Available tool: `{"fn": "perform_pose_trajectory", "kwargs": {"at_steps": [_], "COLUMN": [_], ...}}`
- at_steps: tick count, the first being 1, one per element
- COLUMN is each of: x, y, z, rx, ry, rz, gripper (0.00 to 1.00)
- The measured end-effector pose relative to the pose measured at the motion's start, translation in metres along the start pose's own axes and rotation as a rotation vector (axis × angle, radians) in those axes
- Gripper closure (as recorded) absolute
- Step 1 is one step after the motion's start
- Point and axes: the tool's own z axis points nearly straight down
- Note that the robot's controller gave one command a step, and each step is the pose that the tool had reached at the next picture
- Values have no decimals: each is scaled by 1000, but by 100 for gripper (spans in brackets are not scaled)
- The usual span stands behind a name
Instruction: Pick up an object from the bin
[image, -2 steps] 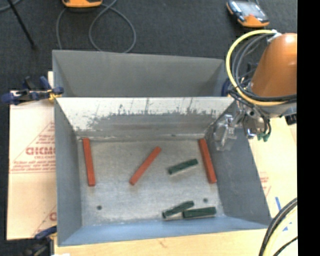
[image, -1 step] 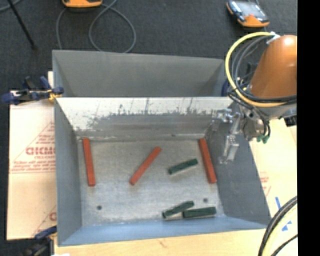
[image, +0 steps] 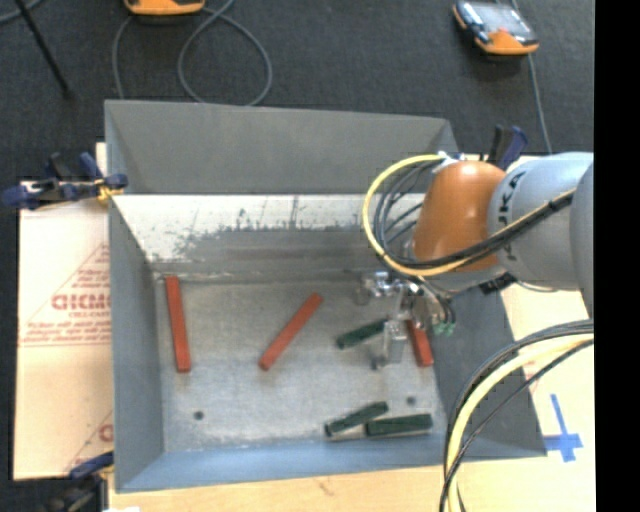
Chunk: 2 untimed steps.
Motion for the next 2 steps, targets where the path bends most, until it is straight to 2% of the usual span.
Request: {"fn": "perform_pose_trajectory", "kwargs": {"at_steps": [1,2], "x": [-1,3], "y": [-1,-3], "z": [-5,-150], "rx": [2,3], "ry": [-6,-13], "rz": [-2,-27], "gripper": [100,100]}}
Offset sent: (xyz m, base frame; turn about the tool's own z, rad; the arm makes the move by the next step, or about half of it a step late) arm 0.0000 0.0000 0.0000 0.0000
